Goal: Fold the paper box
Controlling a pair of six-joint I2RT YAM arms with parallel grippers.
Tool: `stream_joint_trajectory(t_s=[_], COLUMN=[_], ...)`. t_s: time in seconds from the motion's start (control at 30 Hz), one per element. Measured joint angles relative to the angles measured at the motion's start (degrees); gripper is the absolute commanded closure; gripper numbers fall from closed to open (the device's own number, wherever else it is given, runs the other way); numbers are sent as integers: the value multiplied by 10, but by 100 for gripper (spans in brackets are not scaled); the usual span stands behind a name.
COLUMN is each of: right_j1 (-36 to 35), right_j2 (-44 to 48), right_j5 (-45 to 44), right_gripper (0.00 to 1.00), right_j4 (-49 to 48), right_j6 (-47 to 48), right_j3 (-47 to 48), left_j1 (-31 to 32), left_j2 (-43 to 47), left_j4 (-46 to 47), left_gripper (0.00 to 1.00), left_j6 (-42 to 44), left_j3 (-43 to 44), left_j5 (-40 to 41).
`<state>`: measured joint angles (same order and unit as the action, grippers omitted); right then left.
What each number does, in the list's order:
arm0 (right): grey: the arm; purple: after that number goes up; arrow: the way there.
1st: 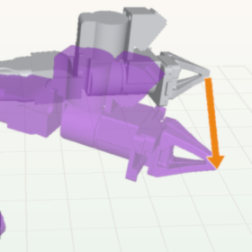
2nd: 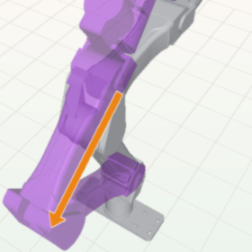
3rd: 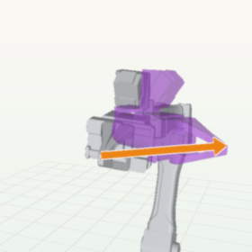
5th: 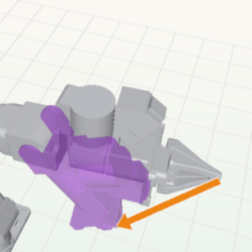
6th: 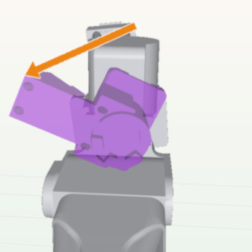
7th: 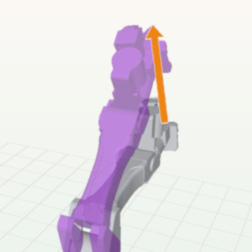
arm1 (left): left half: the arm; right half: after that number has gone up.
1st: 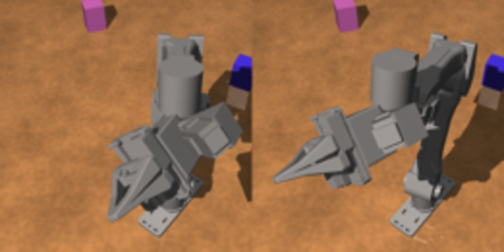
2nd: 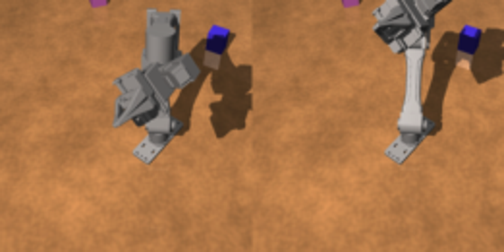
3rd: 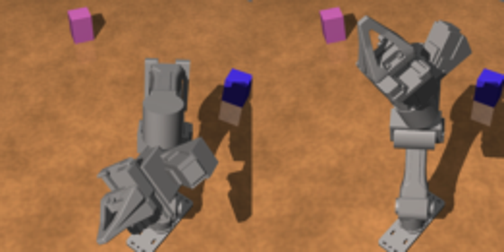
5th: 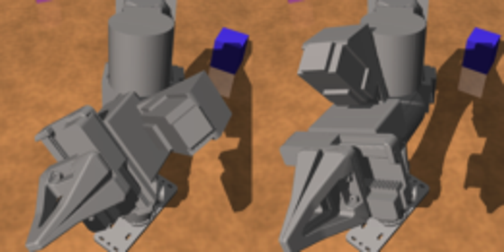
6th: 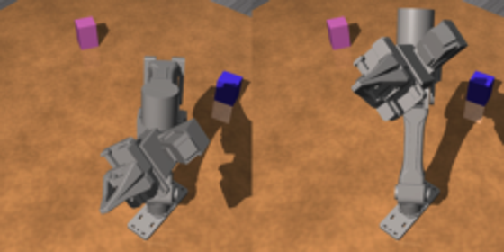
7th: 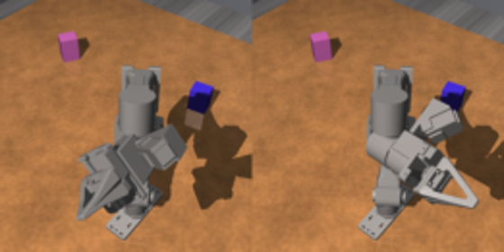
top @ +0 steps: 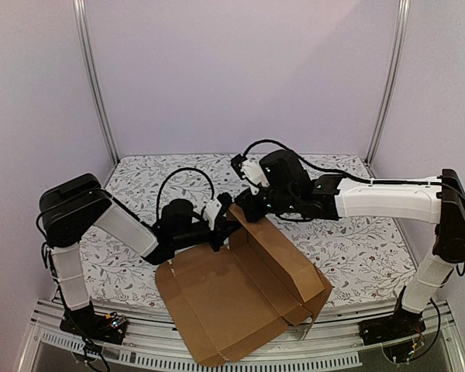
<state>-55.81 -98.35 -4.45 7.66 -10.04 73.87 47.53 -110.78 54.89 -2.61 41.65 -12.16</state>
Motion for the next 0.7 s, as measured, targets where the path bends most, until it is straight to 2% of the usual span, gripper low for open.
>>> stream_joint_trajectory(t_s=[0.27,0.5,0.7], right_j1=[0,-1,-1], right_j2=[-2,0,2], right_j5=[1,2,2], right_gripper=[100,100,100], right_j4=[-24,-48,-60], right_j6=[-3,-14,-18], right_j3=[-13,-27,-34], left_j1=[1,2,2], left_j2=[0,-12,-33], left_j4=[-5,4,54], left_gripper=[82,76,73], left_j6=[9,10,7], left_j3=[5,15,11], left_j5=[0,-4,-3])
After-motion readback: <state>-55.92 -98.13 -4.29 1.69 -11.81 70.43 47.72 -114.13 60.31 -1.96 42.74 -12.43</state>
